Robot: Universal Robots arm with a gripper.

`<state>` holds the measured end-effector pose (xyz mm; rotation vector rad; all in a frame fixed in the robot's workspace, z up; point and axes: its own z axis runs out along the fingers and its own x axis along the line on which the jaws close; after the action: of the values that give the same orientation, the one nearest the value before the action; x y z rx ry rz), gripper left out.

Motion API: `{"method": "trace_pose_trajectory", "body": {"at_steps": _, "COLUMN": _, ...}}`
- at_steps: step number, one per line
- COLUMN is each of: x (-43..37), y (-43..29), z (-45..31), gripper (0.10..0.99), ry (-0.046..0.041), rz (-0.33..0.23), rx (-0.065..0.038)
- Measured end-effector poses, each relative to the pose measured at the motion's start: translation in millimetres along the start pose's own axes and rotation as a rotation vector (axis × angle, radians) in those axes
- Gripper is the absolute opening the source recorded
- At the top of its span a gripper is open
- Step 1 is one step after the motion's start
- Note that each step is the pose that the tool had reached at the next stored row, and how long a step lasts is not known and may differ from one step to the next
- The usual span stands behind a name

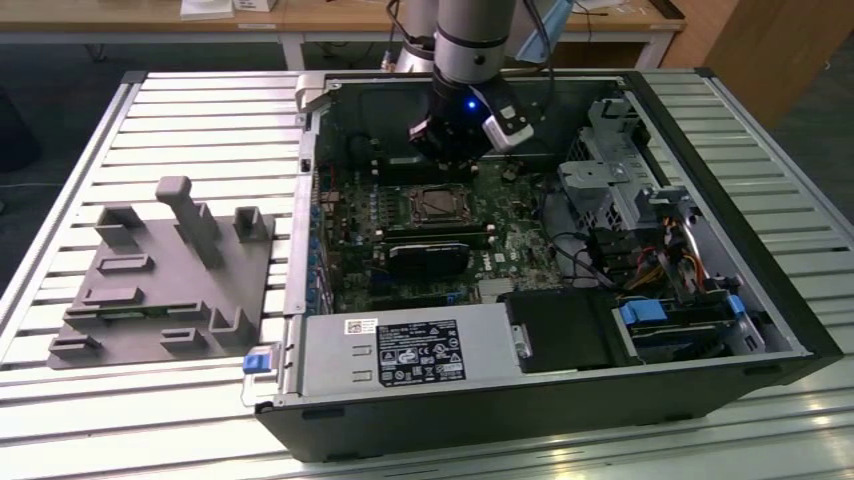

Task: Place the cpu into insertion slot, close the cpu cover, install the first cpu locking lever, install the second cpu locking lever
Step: 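Install the second cpu locking lever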

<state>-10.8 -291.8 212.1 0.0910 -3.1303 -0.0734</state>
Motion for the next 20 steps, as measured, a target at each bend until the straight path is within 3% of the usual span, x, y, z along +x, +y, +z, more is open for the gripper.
{"method": "trace_pose_trajectory", "body": {"at_steps": 13, "x": 0.2, "y": -3.1, "z": -1.9, "gripper": 0.106, "ry": 0.0000, "rz": 0.000, "rx": 0.000}}
{"method": "trace_pose_trajectory", "body": {"at_steps": 20, "x": 0.4, "y": -2.1, "z": -23.5, "gripper": 0.106, "ry": 0.0000, "rz": 0.000, "rx": 0.000}}
